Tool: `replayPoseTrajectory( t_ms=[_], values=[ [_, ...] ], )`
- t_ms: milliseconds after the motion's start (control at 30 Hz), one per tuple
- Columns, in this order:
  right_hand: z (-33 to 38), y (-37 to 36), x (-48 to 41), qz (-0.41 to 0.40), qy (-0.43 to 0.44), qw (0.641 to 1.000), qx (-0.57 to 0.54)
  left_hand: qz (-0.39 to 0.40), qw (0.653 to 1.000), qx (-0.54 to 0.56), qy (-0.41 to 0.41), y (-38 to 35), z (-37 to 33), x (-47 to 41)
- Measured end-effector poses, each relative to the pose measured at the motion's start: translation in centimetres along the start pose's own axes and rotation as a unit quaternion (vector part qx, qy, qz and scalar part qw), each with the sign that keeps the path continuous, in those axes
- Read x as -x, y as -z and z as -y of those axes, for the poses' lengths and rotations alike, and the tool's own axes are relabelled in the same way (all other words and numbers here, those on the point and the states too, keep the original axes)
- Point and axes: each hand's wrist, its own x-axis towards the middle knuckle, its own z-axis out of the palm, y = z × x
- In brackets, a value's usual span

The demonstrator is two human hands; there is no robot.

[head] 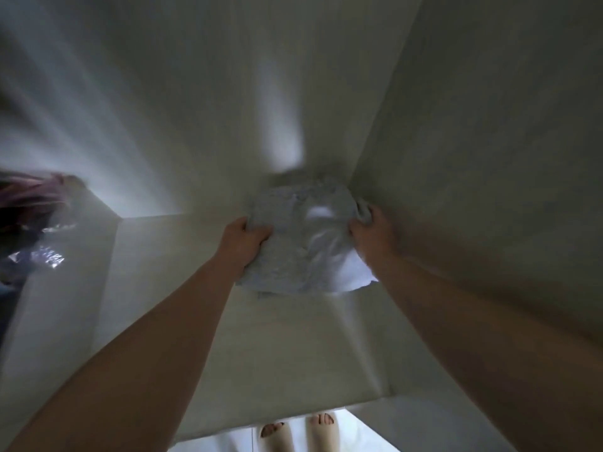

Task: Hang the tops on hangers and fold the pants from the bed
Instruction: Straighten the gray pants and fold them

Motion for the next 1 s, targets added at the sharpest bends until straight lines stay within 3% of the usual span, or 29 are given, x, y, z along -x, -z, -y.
replayPoseTrajectory(
  t_ms=[100, 167, 233, 300, 367, 467, 567, 800, 1000],
  values=[
    [-1.9, -1.3, -1.3, 0.003, -0.026, 0.988, 0.152, 0.025, 0.995, -0.092, 0.042, -1.2, 2.2, -2.6],
    [-3.4, -2.9, -1.1, 0.007, -0.014, 0.963, 0.268, -0.018, 0.983, -0.171, 0.070, -2.0, 4.0, -3.3],
    [-4.8, -5.0, -0.8, 0.007, 0.048, 0.921, 0.387, -0.115, 0.958, -0.262, 0.002, -3.1, 5.3, -3.3],
    [-6.5, -6.7, -1.3, 0.023, 0.118, 0.887, 0.446, -0.141, 0.928, -0.321, -0.127, -4.6, 6.2, -3.2],
    [-8.2, -8.0, -2.5, 0.057, 0.149, 0.867, 0.472, -0.098, 0.892, -0.391, -0.203, -6.5, 7.3, -3.9],
    [-10.7, -10.0, -5.3, 0.073, 0.172, 0.849, 0.494, -0.035, 0.853, -0.480, -0.204, -9.0, 9.8, -6.0],
    [-12.0, -11.5, -7.8, 0.052, 0.190, 0.849, 0.490, -0.030, 0.865, -0.466, -0.185, -9.7, 11.8, -8.4],
    [-14.7, -14.7, -12.3, 0.007, 0.212, 0.863, 0.458, -0.060, 0.852, -0.476, -0.210, -10.6, 12.7, -12.2],
    [-14.3, -14.0, -13.5, 0.087, 0.184, 0.853, 0.481, 0.017, 0.854, -0.495, -0.158, -10.2, 12.1, -13.1]
  ],
)
